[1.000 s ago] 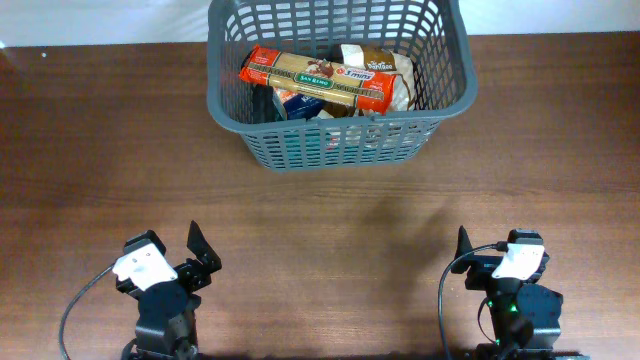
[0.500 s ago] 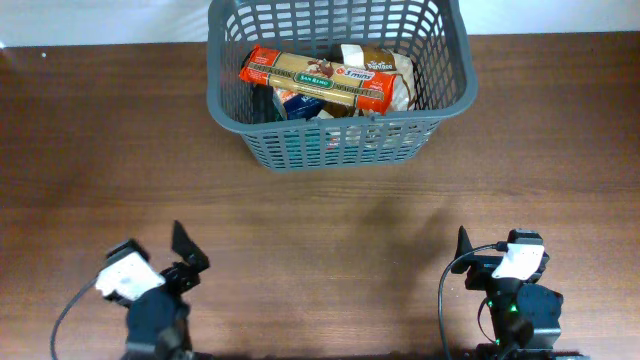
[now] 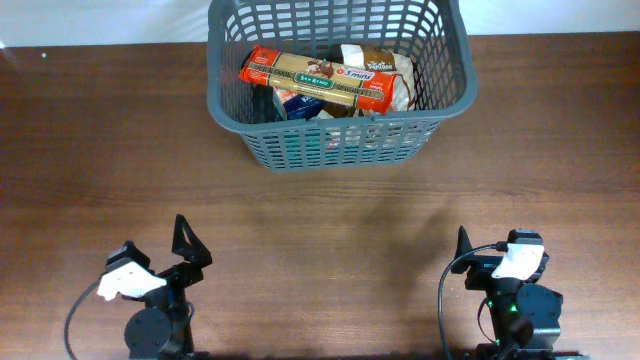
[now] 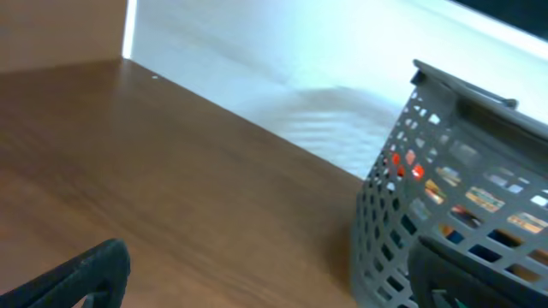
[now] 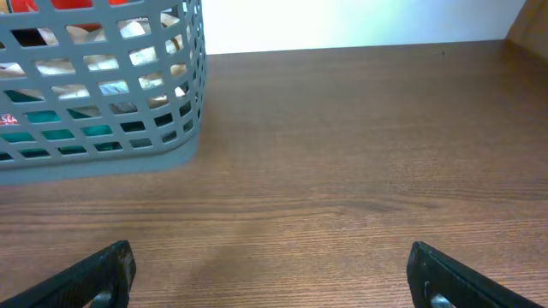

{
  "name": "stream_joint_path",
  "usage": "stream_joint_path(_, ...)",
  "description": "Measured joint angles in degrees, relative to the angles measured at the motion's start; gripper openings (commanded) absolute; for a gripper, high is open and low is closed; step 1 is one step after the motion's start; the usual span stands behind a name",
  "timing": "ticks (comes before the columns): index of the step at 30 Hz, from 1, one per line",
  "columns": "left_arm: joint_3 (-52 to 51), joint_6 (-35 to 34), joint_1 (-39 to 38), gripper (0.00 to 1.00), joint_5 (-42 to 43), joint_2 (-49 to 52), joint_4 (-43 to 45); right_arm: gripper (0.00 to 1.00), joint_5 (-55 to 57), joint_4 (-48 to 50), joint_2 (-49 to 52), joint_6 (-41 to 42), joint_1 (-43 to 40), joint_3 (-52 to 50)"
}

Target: Pack container

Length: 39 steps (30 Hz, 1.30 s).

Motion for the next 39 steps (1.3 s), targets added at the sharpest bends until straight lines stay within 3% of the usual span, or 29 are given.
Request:
stream_joint_path(19, -9.33, 0.11, 3.21, 0.99, 6.80, 0.00, 11.63, 0.99, 0.00, -0.02, 0.00, 0.00, 0.00, -0.02)
stream_joint_path(39, -9.92, 0.11, 3.69, 0.99, 6.82, 0.00, 11.91, 0.99, -0.02, -0.02, 0.00, 0.00, 0.00, -0.02)
